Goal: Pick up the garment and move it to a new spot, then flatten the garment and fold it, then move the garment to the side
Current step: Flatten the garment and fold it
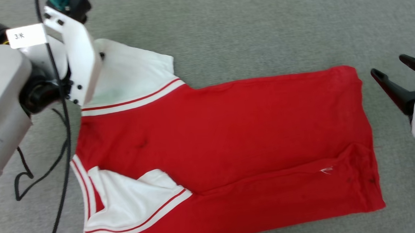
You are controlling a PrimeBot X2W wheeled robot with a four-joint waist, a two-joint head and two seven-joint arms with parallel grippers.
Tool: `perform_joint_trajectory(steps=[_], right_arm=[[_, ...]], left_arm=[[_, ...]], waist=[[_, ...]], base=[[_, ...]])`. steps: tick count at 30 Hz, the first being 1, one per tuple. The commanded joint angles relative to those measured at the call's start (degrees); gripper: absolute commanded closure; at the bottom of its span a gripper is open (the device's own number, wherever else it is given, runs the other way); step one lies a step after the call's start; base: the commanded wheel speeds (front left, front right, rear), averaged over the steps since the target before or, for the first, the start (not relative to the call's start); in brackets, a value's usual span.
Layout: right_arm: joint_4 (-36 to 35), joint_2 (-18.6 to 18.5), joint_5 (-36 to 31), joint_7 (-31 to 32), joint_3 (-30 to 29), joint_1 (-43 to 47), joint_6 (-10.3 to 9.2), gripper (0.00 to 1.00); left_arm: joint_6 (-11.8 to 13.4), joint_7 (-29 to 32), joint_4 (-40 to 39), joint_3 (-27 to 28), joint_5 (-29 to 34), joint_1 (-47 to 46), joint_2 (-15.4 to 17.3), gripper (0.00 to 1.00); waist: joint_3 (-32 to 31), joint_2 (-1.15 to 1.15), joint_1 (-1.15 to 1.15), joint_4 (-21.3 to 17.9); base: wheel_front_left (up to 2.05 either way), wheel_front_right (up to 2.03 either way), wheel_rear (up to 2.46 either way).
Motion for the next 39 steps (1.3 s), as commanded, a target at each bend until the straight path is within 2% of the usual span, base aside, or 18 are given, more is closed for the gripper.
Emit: perform_joint_trajectory(steps=[1, 6, 9, 17, 23, 24, 25, 26, 33, 39], right_arm=[[1.23, -1.54, 2.11, 4.65, 1.11, -2.69, -0.06, 0.0], [5.64, -4.52, 5.48, 16.36, 4.69, -8.47, -0.06, 0.0], [9.29, -3.76, 6.29, 19.74, 6.13, -11.04, -0.06, 0.0], [18.63, -1.12, 4.08, 20.72, 11.14, -15.43, -0.06, 0.0], [24.1, 0.31, 5.17, 19.36, 17.81, -13.67, -0.03, 0.0], [24.53, 0.3, 5.27, 18.29, 18.15, -13.91, 0.0, 0.12], [25.08, 0.22, 5.57, 17.51, 18.5, -14.15, 0.02, 0.62], [25.38, 0.14, 5.8, 16.29, 18.62, -14.37, 0.02, 1.0], [26.4, -1.27, 7.33, 6.52, 17.1, -15.58, -0.06, 1.0], [24.64, -2.69, 9.07, -0.11, 17.1, -11.84, -0.06, 1.0]], left_arm=[[-0.08, -1.09, -1.22, -0.46, 0.11, 0.62, -0.29, 1.0], [-0.06, -3.07, -4.52, -1.77, 0.31, -0.06, -0.36, 1.0], [-0.06, -3.93, -6.17, -2.28, 0.55, -1.16, -0.39, 1.0], [-0.07, -5.27, -8.96, -3.88, 1.58, -3.69, -0.27, 1.0], [-0.07, -6.37, -9.34, -4.82, 1.35, -4.64, -0.26, 1.0], [-0.07, -6.61, -9.21, -4.98, 1.28, -4.72, -0.2, 1.0], [-0.07, -6.87, -9.02, -5.18, 1.19, -4.64, -0.12, 1.0], [-0.08, -7.3, -8.74, -5.32, 1.25, -4.55, 0.04, 1.0], [-0.08, -10.82, -7.02, -6.21, 0.38, -1.74, 0.86, 1.0], [-0.06, -14.3, -7.85, -6.54, -0.96, 2.52, 2.66, 1.0]], waist=[[-0.88, 0.0, 0.0, 1.56], [-0.38, 0.0, 0.0, 3.49], [0.48, 0.0, 0.0, 4.5], [3.03, 0.0, 0.0, 6.32], [3.73, 0.0, 0.0, 6.89], [3.69, 0.0, 0.0, 6.88], [3.53, 0.0, 0.0, 6.83], [3.29, 0.0, 0.0, 6.73], [-1.0, 0.0, 0.0, 6.0], [-6.21, 0.0, 0.0, 6.01]], base=[[0.0, 0.0, 0.0], [0.0, 0.0, 0.0], [0.0, 0.0, 0.0], [0.0, 0.0, 0.0], [0.0, 0.0, 0.0], [0.0, 0.0, 0.0], [0.0, 0.0, 0.0], [0.0, 0.0, 0.0], [0.0, 0.0, 0.0], [0.0, 0.0, 0.0]])
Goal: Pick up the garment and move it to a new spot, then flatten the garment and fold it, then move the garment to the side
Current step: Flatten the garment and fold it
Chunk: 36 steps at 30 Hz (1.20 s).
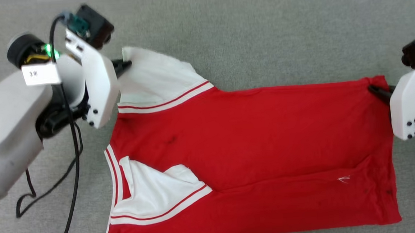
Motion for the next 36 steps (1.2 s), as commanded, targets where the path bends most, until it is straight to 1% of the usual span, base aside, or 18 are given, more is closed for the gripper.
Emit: perform_joint_trajectory(steps=[1, 2, 5, 10, 11, 19, 23, 25, 30, 34, 35, 36], right_arm=[[-0.67, -0.5, 0.81, -1.87, -0.16, 2.45, -0.06, 1.0], [-1.36, -1.04, 0.95, -3.78, -0.51, 4.17, -0.06, 1.0], [-2.55, -1.35, 1.14, -5.93, -0.97, 7.46, -0.06, 1.0], [-4.44, -2.01, 1.45, -7.56, -1.83, 13.09, -0.06, 1.0], [-5.37, -2.04, 1.79, -8.2, -2.51, 16.61, -0.06, 1.0], [-8.09, -1.59, 2.92, -9.97, -4.14, 25.39, -0.07, 1.0], [-9.03, -1.17, 3.51, -10.17, -4.8, 29.58, -0.07, 1.0], [-9.15, -0.96, 3.47, -10.11, -5.01, 31.11, -0.07, 1.0], [-7.49, 0.5, 2.99, -8.88, -3.67, 33.48, -0.06, 1.0], [-4.92, 2.15, 2.42, -9.7, -2.21, 33.5, -0.05, 1.0], [-4.37, 2.54, 2.61, -10.44, -2.34, 33.32, -0.05, 0.58], [-4.14, 2.73, 2.89, -11.17, -2.52, 33.09, -0.05, 0.0]], left_arm=[[0.26, -1.11, -1.01, -0.11, -0.55, 2.43, 1.15, 1.0], [0.96, -2.06, -2.44, -0.31, -0.34, 4.2, 2.24, 1.0], [2.36, -3.18, -5.24, -0.62, -1.07, 7.46, 4.03, 1.0], [5.48, -4.95, -10.58, -1.26, -1.96, 13.63, 7.23, 1.0], [7.48, -6.31, -13.63, -1.58, -2.59, 17.9, 8.83, 1.0], [12.61, -10.31, -19.29, -2.45, -5.24, 29.42, 12.41, 1.0], [13.9, -11.82, -20.23, -2.72, -6.95, 34.39, 12.79, 1.0], [14.12, -12.18, -19.63, -2.9, -7.2, 36.18, 12.45, 1.0], [13.34, -12.67, -16.36, -3.05, -8.24, 39.02, 10.0, 1.0], [12.43, -14.14, -12.73, -3.05, -8.72, 40.19, 7.35, 1.0], [12.31, -14.81, -12.0, -2.87, -8.98, 40.42, 6.92, 0.97], [12.42, -15.78, -11.4, -2.58, -8.92, 40.56, 6.58, 0.04]], waist=[[-3.4, 0.0, 0.01, 0.01], [-4.97, 0.0, 0.01, 0.19], [-7.07, 0.0, 0.01, 0.43], [-9.99, 0.0, 0.01, 0.84], [-11.14, 0.0, 0.01, 0.93], [-12.91, 0.0, 0.01, 1.15], [-12.9, 0.0, 0.01, 1.47], [-12.57, 0.0, 0.01, 1.6], [-11.3, 0.0, 0.01, 1.74], [-10.91, 0.0, 0.01, 1.72], [-11.05, 0.0, 0.01, 1.69], [-11.31, 0.0, 0.01, 1.66]], base=[[0.0, 0.0, 0.0], [0.0, 0.0, 0.0], [0.0, 0.0, 0.0], [0.0, 0.0, 0.0], [0.0, 0.0, 0.0], [0.0, 0.0, 0.0], [0.0, 0.0, 0.0], [0.0, 0.0, 0.0], [0.0, 0.0, 0.0], [0.0, 0.0, 0.0], [0.0, 0.0, 0.0], [0.0, 0.0, 0.0]])
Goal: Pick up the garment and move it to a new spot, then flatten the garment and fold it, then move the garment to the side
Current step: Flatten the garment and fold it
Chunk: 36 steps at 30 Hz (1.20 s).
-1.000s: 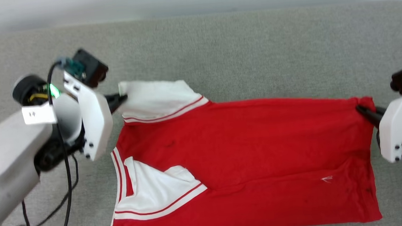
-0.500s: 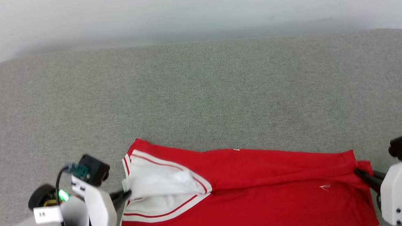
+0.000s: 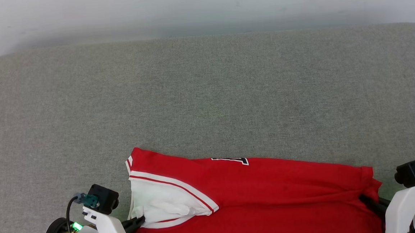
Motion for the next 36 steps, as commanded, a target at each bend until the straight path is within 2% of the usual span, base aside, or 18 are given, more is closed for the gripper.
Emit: perform_joint_trajectory(steps=[1, 4, 7, 12, 16, 19, 24, 29, 32, 33, 34, 36], right_arm=[[0.85, 1.02, 0.3, -0.66, 0.69, 0.4, -0.03, 0.0], [-0.8, -0.25, 1.32, -2.88, -0.63, 0.77, -0.05, 0.0], [-4.37, -1.92, 3.34, -3.93, -2.37, 1.81, -0.04, 0.0], [-10.94, -5.37, 5.88, -2.35, -6.22, 3.57, -0.03, 0.0], [-13.32, -7.28, 6.6, 0.32, -10.09, 4.24, -0.04, 0.0], [-13.31, -7.58, 6.87, 3.82, -12.06, 4.68, -0.03, 0.0], [-10.74, -7.19, 6.42, 10.29, -14.14, 4.57, -0.03, 0.0], [-7.52, -4.96, 5.98, 14.31, -14.78, 3.13, -0.03, 0.0], [-5.73, -3.22, 5.76, 15.3, -14.48, 2.65, -0.03, 0.0], [-5.73, -3.22, 5.76, 15.3, -14.48, 2.65, -0.03, 0.0], [-4.82, -2.4, 5.25, 15.89, -13.63, 2.7, -0.03, 0.0], [-3.99, -1.8, 4.87, 16.23, -12.71, 3.04, -0.03, 0.0]], left_arm=[[0.28, -1.47, 0.9, 0.38, 0.01, 1.11, -0.53, 0.0], [1.47, -5.3, 1.07, 1.54, 0.74, 1.98, -0.34, 0.0], [3.84, -10.36, -0.05, 3.22, 1.74, 2.89, 0.23, 0.0], [9.43, -17.78, -1.85, 6.22, 3.67, 4.25, 1.03, 0.0], [14.11, -20.38, -3.5, 10.2, 5.59, 5.53, 0.32, 0.0], [17.44, -20.79, -5.03, 15.21, 9.01, 6.66, -1.09, 0.0], [21.84, -20.8, -7.86, 27.03, 18.92, 12.19, -4.88, 0.0], [22.92, -20.82, -10.54, 38.3, 28.69, 19.03, -10.51, 0.0], [22.3, -20.82, -11.67, 43.97, 33.81, 22.74, -14.25, 0.0], [22.3, -20.82, -11.67, 43.97, 33.81, 22.74, -14.25, 0.0], [21.8, -20.81, -12.14, 47.11, 37.37, 24.89, -16.34, 0.0], [21.17, -20.77, -12.83, 50.08, 40.17, 26.89, -19.12, 0.0]], waist=[[-0.59, 0.0, 0.0, -0.06], [-2.15, 0.0, 0.0, -0.05], [-3.79, 0.0, 0.0, 0.11], [-5.39, 0.0, 0.0, 0.71], [-5.56, 0.0, 0.0, 1.6], [-5.25, 0.0, 0.0, 2.35], [-4.42, 0.0, 0.0, 3.5], [-3.34, 0.0, 0.0, 4.69], [-2.73, 0.0, 0.0, 5.49], [-2.73, 0.0, 0.0, 5.49], [-2.37, 0.0, 0.0, 5.96], [-1.99, 0.0, 0.0, 6.38]], base=[[0.0, 0.0, 0.0], [0.0, 0.0, 0.0], [0.0, 0.0, 0.0], [0.0, 0.0, 0.0], [0.0, 0.0, 0.0], [0.0, 0.0, 0.0], [0.0, 0.0, 0.0], [0.0, 0.0, 0.0], [0.0, 0.0, 0.0], [0.0, 0.0, 0.0], [0.0, 0.0, 0.0], [0.0, 0.0, 0.0]])
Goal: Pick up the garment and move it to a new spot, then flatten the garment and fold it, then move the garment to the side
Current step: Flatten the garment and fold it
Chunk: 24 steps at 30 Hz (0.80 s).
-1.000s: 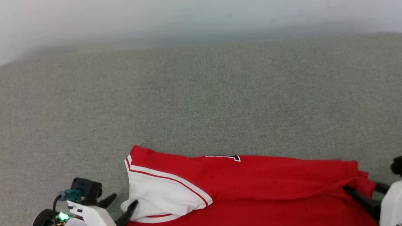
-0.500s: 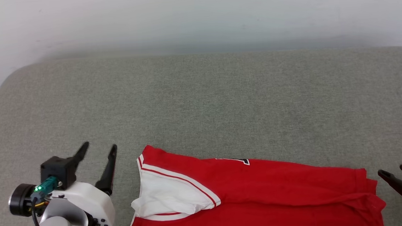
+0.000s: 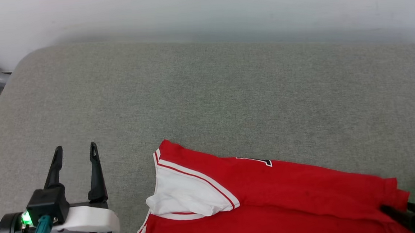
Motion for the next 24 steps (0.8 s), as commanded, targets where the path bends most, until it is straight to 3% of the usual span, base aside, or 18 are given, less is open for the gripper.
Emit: perform_joint_trajectory(steps=[1, 8, 18, 19, 20, 21, 24], right_arm=[[0.87, 0.65, -0.44, 0.21, 0.83, 0.16, -0.05, 0.0], [4.28, 2.19, -1.44, 0.27, 4.41, 1.72, -0.04, 0.0], [10.24, 4.48, -0.07, -1.52, 11.13, 3.63, 0.05, 0.0], [10.55, 4.55, 0.11, -1.77, 11.56, 3.42, 0.05, 0.55], [10.82, 4.54, 0.48, -2.05, 11.96, 3.24, 0.05, 0.96], [11.0, 4.43, 0.65, -2.65, 12.08, 2.89, 0.05, 1.0], [11.25, 3.26, 1.27, -4.38, 11.21, 1.44, -0.08, 1.0]], left_arm=[[-0.74, -0.17, -0.7, 2.26, 2.55, 2.0, -2.23, 0.0], [-2.91, -0.17, -1.15, 8.34, 10.33, 6.49, -8.72, 0.0], [-9.43, -0.17, -0.22, 14.38, 19.96, 9.41, -17.13, 0.0], [-10.04, -0.17, -0.04, 14.72, 20.75, 9.62, -17.67, 0.0], [-10.53, -0.17, -0.33, 15.25, 21.51, 9.55, -18.19, 0.0], [-10.93, -0.17, -0.34, 15.72, 22.14, 9.74, -18.61, 0.0], [-12.01, -0.17, -0.26, 16.86, 23.97, 10.16, -19.62, 0.0]], waist=[[0.54, 0.0, 0.0, 0.6], [1.42, 0.0, 0.0, 1.31], [1.6, 0.0, 0.0, 1.98], [1.51, 0.0, 0.0, 1.94], [1.41, 0.0, 0.0, 1.91], [1.29, 0.0, 0.0, 1.82], [0.84, 0.0, 0.0, 1.5]], base=[[0.0, 0.0, 0.0], [0.0, 0.0, 0.0], [0.0, 0.0, 0.0], [0.0, 0.0, 0.0], [0.0, 0.0, 0.0], [0.0, 0.0, 0.0], [0.0, 0.0, 0.0]])
